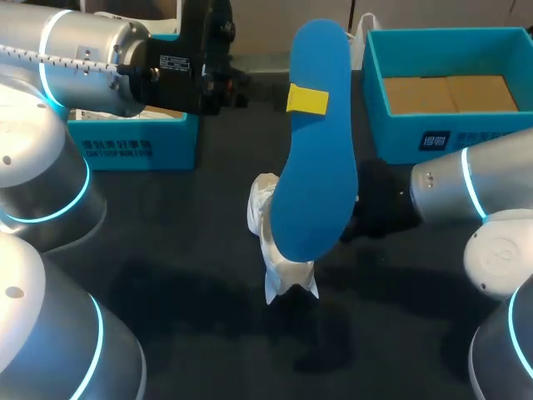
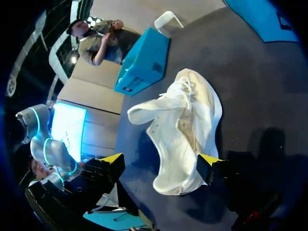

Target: Take the shoe out of the shoebox, open the shoe tongue, remove and reinsert the insole, then place the shoe into the shoebox

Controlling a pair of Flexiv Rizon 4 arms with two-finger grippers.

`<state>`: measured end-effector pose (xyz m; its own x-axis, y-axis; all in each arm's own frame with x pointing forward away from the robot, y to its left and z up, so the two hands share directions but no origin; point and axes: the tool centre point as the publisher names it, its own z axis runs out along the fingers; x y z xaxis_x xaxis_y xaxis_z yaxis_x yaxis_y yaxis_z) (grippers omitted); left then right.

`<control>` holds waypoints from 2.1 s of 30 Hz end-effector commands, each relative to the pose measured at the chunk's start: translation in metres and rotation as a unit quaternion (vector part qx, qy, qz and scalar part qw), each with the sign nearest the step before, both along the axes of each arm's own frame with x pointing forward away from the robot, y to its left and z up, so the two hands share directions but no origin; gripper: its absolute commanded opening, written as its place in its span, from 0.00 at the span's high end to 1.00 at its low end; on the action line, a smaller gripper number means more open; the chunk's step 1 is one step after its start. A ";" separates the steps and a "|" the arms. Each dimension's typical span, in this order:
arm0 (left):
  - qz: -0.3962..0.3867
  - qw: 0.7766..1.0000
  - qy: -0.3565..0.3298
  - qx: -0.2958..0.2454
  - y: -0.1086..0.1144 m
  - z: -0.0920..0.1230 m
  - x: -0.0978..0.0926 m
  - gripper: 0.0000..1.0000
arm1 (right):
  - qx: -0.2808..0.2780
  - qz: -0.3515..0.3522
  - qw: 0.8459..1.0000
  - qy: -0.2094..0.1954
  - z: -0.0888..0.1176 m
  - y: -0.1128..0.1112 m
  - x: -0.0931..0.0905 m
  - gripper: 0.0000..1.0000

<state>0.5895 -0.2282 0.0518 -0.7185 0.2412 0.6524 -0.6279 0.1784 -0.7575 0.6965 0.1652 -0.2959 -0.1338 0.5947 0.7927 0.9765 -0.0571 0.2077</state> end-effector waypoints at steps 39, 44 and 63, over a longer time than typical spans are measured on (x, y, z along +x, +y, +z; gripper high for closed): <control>0.000 1.000 0.000 0.001 0.000 0.000 0.000 1.00 | 0.228 0.016 0.972 -0.043 0.127 -0.050 0.007 0.00; 0.000 1.000 0.000 0.001 0.000 0.000 0.000 1.00 | 0.228 0.016 0.972 -0.043 0.127 -0.050 0.007 0.00; 0.000 1.000 0.000 0.001 0.000 0.000 0.000 1.00 | 0.244 0.068 0.967 -0.012 0.132 -0.046 0.002 0.00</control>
